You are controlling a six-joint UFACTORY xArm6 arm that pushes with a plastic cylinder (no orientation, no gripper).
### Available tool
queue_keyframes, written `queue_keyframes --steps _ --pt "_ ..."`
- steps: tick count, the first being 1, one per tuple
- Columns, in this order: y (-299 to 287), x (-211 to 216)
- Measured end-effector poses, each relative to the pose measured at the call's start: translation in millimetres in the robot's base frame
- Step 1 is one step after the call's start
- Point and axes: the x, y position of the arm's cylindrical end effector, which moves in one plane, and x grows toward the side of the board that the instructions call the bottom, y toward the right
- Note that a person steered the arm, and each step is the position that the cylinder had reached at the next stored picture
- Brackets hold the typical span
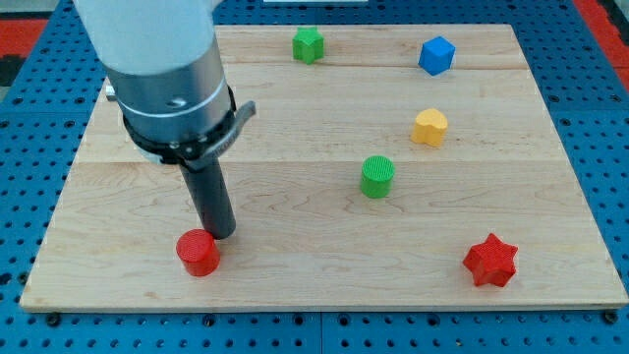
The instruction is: Move the green circle and red circle parallel to each other
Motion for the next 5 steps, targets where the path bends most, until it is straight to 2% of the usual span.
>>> queue_keyframes --steps 1,2,3,4,5 --pt "17 -31" --pt "154 -13" --pt "209 -17" --pt "179 -82" --pt "72 -70"
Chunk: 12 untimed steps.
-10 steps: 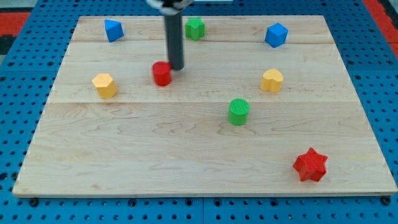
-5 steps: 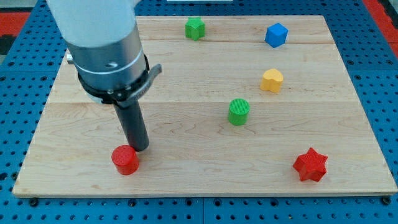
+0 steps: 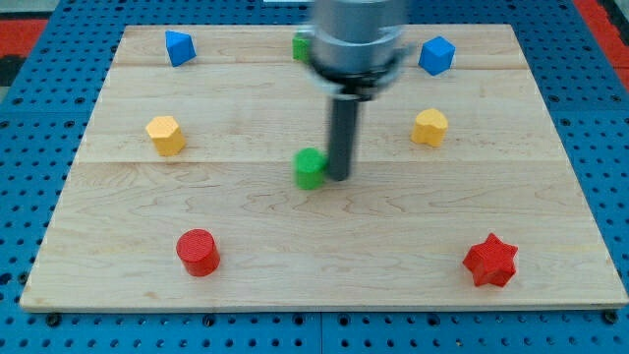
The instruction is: Move the green circle and red circle parallel to each other
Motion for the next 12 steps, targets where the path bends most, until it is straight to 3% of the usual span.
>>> queue_keyframes --steps 1,2,3,4,5,7,8,10,12 --pt "-126 11" --pt "-90 4" --pt "-110 -39" --pt "-199 -19" --pt "-253 32" --pt "-244 38" --pt "-279 19" --pt "-280 101" --pt "-277 103"
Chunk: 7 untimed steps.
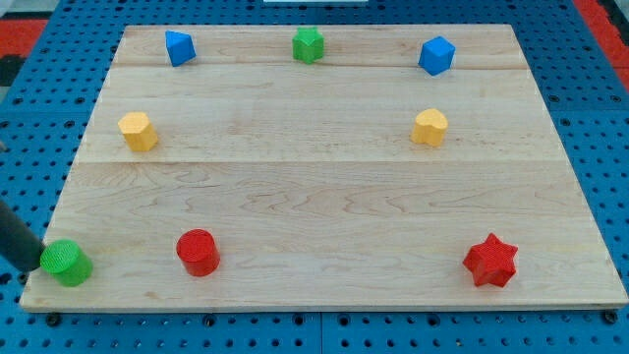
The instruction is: Move the green circle and red circle parallel to each other
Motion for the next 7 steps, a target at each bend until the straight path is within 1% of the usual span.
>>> queue_keyframes --steps 1,2,3,4,5,6,7 --pt "22 24" --pt "89 33" --pt "100 34" --pt "127 32" --pt "148 12" --pt "150 -12" --pt "239 -4"
